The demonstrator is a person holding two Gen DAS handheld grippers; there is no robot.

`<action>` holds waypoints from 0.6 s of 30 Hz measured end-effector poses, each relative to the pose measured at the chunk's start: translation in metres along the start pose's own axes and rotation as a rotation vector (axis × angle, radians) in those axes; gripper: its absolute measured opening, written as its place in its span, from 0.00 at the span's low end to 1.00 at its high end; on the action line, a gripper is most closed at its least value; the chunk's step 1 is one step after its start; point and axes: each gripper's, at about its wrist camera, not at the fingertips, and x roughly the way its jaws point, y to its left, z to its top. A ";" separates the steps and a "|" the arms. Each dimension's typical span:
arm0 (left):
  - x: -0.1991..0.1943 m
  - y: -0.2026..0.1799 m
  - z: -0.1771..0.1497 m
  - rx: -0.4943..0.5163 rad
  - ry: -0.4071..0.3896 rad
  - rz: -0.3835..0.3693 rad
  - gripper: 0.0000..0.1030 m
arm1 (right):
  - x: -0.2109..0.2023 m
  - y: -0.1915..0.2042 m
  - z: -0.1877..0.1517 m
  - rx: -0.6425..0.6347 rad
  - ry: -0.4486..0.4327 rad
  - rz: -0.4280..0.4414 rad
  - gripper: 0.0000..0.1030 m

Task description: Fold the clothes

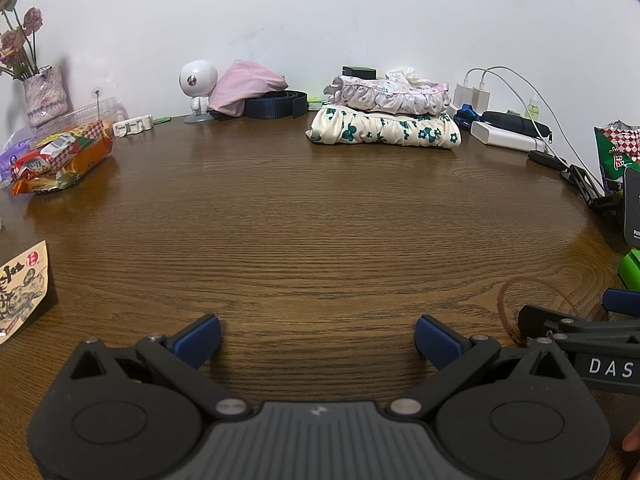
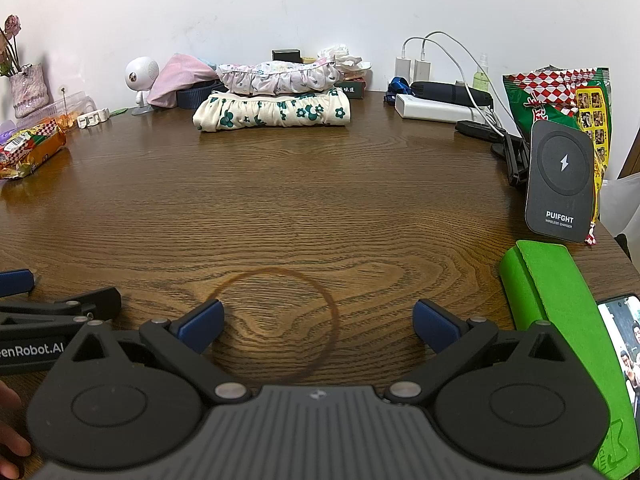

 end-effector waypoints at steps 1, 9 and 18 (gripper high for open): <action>0.000 0.000 0.000 0.000 0.000 0.000 1.00 | 0.000 0.000 0.000 0.000 0.000 0.000 0.99; 0.000 0.000 0.000 0.000 0.000 0.000 1.00 | 0.000 0.000 0.000 0.000 0.000 0.000 0.99; 0.000 0.000 0.000 -0.001 0.001 0.001 1.00 | 0.000 0.000 0.000 0.000 0.000 0.000 0.99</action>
